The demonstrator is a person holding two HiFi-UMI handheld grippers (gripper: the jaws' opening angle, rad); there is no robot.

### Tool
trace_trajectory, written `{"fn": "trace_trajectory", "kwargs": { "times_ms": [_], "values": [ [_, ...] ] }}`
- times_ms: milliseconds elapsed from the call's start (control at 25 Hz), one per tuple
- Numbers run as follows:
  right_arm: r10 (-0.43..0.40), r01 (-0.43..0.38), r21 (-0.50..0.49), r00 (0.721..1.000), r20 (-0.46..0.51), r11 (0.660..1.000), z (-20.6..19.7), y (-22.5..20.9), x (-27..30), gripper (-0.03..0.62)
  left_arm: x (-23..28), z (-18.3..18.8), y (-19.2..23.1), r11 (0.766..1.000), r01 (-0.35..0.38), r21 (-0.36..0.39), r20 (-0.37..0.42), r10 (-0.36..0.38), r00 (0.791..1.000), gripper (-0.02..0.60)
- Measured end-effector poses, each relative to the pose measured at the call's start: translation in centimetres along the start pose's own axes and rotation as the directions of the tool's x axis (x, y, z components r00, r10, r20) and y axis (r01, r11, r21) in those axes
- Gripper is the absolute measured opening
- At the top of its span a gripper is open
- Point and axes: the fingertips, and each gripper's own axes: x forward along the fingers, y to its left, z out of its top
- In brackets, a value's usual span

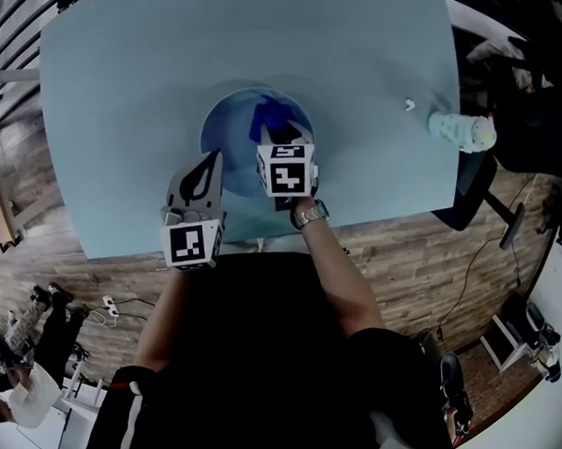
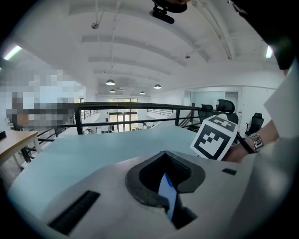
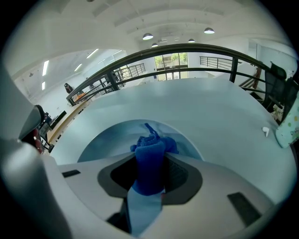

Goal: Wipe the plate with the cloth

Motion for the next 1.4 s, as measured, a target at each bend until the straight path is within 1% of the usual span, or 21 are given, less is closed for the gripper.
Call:
{"fn": "trace_trajectory", "kwargs": {
  "times_ms": [200, 320, 400, 560, 640, 760, 920, 1160, 1400],
  "values": [
    [-0.031, 0.031, 0.005, 0.999, -0.006, 0.999, -0.1, -1.0, -0.2, 0.120, 0.1, -0.2, -0.1, 1.000, 0.007, 0.002, -0.006, -0.007, 1.000, 0.002],
    [-0.077, 0.076, -0.009, 0.997, -0.022, 0.997, -0.4, -1.9, -0.5, 0.120, 0.2, -0.1, -0.3, 1.000, 0.012, -0.003, -0.012, -0.012, 1.000, 0.002],
    [-0.105, 0.105, -0.013, 0.994, -0.026, 0.994, -0.5, -2.1, -0.5, 0.120, 0.2, 0.1, -0.1, 1.000, 0.012, 0.003, 0.000, -0.012, 1.000, 0.002],
    [-0.140, 0.141, 0.008, 0.990, -0.011, 0.990, -0.5, -2.1, -0.9, 0.120, -0.3, 0.1, 0.5, 1.000, 0.003, -0.001, 0.008, -0.003, 1.000, 0.002],
    [-0.143, 0.143, 0.019, 0.990, -0.002, 0.990, -0.2, -1.8, -1.6, 0.120, -0.6, 0.1, 0.8, 1.000, -0.003, 0.003, 0.014, 0.003, 1.000, 0.002],
    [-0.111, 0.110, 0.019, 0.994, 0.021, 0.994, 0.1, -0.5, -2.0, 0.120, -1.2, -0.2, 1.4, 1.000, -0.017, -0.004, 0.012, 0.017, 1.000, 0.002],
    [-0.057, 0.058, -0.019, 0.998, 0.032, 0.998, 0.2, 1.9, -1.9, 0.120, -2.1, -0.4, 2.1, 0.999, -0.046, -0.014, 0.005, 0.046, 0.999, 0.002],
    [0.016, -0.014, -0.082, 1.000, 0.021, 0.997, -0.6, 6.3, -1.5, 0.120, -3.9, -0.9, 3.4, 0.997, -0.077, -0.024, 0.009, 0.078, 0.997, 0.000],
    [0.069, -0.069, -0.124, 0.998, -0.010, 0.990, -1.8, 9.3, -1.1, 0.120, -5.1, -1.3, 4.1, 0.995, -0.096, -0.032, 0.015, 0.097, 0.995, 0.002]
  ]
}}
